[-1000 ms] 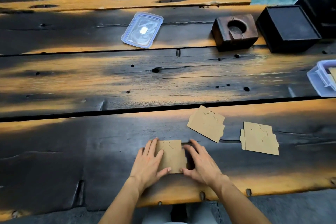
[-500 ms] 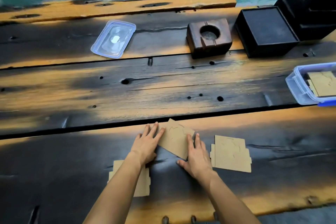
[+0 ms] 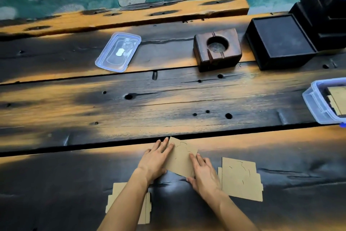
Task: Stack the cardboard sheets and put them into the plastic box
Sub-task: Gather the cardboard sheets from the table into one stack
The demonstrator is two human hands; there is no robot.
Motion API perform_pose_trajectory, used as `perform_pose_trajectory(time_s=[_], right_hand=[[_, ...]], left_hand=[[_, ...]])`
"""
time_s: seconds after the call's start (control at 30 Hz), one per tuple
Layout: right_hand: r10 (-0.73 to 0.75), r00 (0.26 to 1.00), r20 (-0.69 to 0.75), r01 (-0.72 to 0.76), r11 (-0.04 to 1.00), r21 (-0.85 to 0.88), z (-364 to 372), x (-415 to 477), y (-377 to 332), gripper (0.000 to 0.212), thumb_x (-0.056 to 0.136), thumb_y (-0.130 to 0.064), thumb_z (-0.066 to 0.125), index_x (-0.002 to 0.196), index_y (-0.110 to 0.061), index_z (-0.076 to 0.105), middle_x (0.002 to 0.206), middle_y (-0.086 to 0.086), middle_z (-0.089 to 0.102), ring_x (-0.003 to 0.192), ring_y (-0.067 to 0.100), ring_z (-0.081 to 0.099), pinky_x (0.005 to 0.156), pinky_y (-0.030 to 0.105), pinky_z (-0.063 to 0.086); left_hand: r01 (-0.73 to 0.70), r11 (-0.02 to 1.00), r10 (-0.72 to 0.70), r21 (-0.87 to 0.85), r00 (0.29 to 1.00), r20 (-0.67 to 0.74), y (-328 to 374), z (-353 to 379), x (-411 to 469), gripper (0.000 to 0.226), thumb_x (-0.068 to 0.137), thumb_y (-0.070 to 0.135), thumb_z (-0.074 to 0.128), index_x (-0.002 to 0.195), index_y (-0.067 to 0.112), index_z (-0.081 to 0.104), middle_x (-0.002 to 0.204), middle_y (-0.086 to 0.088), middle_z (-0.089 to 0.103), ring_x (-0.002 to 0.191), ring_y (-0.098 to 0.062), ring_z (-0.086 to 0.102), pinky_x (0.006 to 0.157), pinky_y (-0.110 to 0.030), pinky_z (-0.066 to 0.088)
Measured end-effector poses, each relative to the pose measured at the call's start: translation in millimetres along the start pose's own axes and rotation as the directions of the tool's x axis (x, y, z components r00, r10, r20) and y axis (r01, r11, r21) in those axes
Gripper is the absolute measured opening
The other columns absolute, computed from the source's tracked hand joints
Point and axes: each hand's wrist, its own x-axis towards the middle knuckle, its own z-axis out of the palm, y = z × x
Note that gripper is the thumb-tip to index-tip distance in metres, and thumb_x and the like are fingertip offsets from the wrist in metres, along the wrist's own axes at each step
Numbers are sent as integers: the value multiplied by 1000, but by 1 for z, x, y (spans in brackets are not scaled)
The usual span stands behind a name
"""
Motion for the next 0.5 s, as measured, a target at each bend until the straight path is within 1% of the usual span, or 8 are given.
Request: perform_pose_trajectory(time_s=[0.17, 0.3, 0.5], right_hand=[[-21, 999, -42, 22, 999, 23, -6, 0, 5, 84, 95, -43, 66, 161, -22, 20, 161, 3, 32, 145, 26, 28, 118, 38, 34], [-39, 998, -50, 41, 999, 25, -7, -3, -5, 85, 93, -45, 68, 160, -23, 21, 162, 0, 33, 146, 24, 28, 118, 37, 35], [-110, 993, -47, 111, 994, 9, -3, -6, -35, 84, 93, -42, 70, 159, -20, 23, 160, 1, 35, 145, 23, 30, 119, 36, 33]], left_hand=[[-13, 1000, 13, -24, 999, -39, 6, -3, 1, 102, 91, 29, 74, 165, 25, 4, 174, -6, 6, 160, -27, 1, 123, -45, 26], [-34, 998, 31, -47, 997, -64, 1, -5, -9, 100, 89, 27, 75, 164, 24, 8, 169, -10, 19, 160, -29, 3, 123, -46, 26], [-32, 999, 29, -34, 996, -81, -30, -4, -44, 99, 89, 39, 75, 163, 24, 12, 165, -13, 24, 159, -31, 8, 124, -44, 25]])
